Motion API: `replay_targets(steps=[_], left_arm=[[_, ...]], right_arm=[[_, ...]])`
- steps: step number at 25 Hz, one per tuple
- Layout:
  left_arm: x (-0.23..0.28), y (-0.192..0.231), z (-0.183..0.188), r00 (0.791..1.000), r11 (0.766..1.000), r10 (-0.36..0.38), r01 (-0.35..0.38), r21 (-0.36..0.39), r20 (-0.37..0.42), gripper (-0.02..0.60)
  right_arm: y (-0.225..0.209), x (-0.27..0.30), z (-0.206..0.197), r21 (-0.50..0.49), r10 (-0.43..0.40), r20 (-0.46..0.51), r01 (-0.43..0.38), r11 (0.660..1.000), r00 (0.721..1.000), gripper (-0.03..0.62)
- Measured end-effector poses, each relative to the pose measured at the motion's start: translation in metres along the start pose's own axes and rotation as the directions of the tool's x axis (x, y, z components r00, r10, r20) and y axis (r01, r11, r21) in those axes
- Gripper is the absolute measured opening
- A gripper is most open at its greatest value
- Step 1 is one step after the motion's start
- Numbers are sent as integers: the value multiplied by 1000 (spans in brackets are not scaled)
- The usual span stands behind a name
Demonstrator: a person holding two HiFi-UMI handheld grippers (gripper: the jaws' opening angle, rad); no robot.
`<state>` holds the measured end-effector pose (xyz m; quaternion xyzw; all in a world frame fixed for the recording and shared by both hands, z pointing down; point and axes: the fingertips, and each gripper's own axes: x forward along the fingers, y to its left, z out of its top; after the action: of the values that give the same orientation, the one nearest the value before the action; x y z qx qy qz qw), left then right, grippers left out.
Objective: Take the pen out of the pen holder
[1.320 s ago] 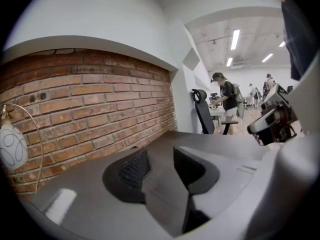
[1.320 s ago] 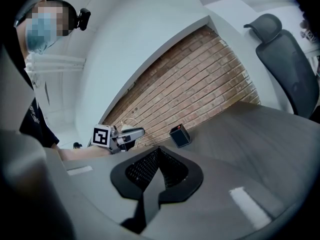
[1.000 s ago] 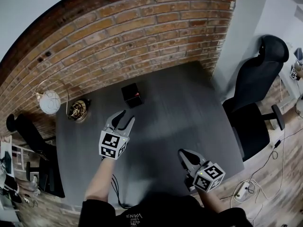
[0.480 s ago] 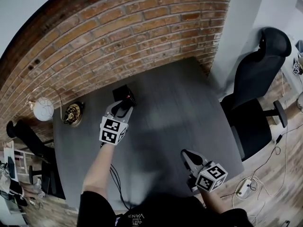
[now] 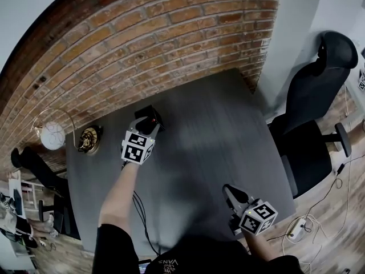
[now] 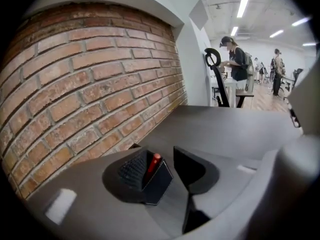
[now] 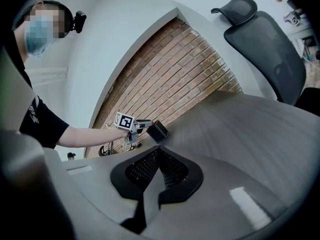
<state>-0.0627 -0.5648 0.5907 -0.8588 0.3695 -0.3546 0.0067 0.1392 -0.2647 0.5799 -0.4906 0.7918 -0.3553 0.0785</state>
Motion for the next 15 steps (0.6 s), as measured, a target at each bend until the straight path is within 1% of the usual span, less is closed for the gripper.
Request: replay_targets(steps=[3,6,8,11,13,15], left_arm=[[9,5,-2,1000,1000,-3,3,-15,-21,176],[18,5,-5,999,999,-21,20,-27,-47,176],[23,5,-8,998,999,-27,26,-27,-64,175],[25,7,-10,996,1000,-15,13,-20,-84,173],[24,9,-10,996,1000,-8,6,-17,-89,152],[23,9,-10,996,1000,-13,11,-16,-88,150]], right_arm=[[-8,-3,-1,8,-13,-4,13,1000,1000,2],[-17,-5,1,17,-28,0,28,999,1000,2],[-22,-6,3,22,-40,3,40,999,999,2],[-31,-8,4,27,-50,11,50,998,999,2],[-33,-8,6,31,-59,10,59,998,998,2],[-33,-7,10,34,-66,7,65,997,998,2]])
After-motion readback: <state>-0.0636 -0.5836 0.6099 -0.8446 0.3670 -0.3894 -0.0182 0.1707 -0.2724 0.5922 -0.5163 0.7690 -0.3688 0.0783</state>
